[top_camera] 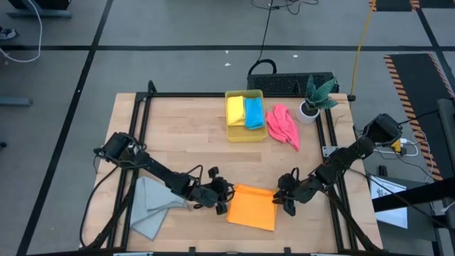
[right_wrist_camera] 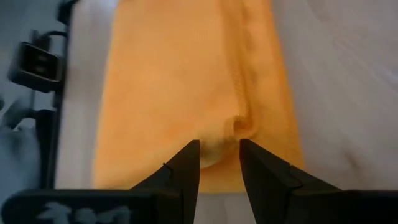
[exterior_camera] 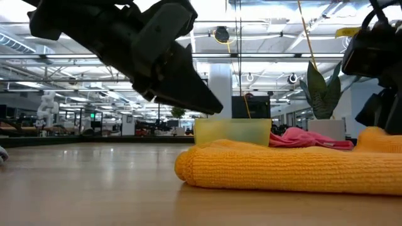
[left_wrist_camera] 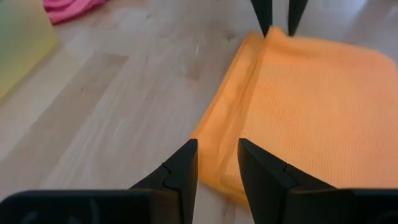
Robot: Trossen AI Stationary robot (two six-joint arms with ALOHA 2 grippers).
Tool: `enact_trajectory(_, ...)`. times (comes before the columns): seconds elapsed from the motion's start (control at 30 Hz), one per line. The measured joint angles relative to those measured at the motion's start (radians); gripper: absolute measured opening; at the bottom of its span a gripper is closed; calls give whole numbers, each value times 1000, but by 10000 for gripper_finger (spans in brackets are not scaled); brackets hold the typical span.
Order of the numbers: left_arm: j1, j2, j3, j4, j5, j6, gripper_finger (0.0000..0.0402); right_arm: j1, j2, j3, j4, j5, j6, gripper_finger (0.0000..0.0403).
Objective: Fold microfiber towels
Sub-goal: Fold the orange microfiber towel
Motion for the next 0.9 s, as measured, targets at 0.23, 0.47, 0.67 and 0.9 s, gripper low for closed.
enact_trajectory(0.23, 11, 0, 0, 69, 33, 27, 115, 0, 40, 0, 31, 8, -48, 93)
enact_trajectory(0.47, 19, 0, 0, 67, 34, 24, 115, 0, 134, 14, 154, -3, -85, 47)
enact_trajectory(0.67, 19, 0, 0, 62, 33, 18, 115, 1, 105, 14, 166, 0, -163, 19)
enact_trajectory(0.9, -53, 0, 0, 124, -105, 246, 115, 16, 72, 14, 168, 49, -235, 2)
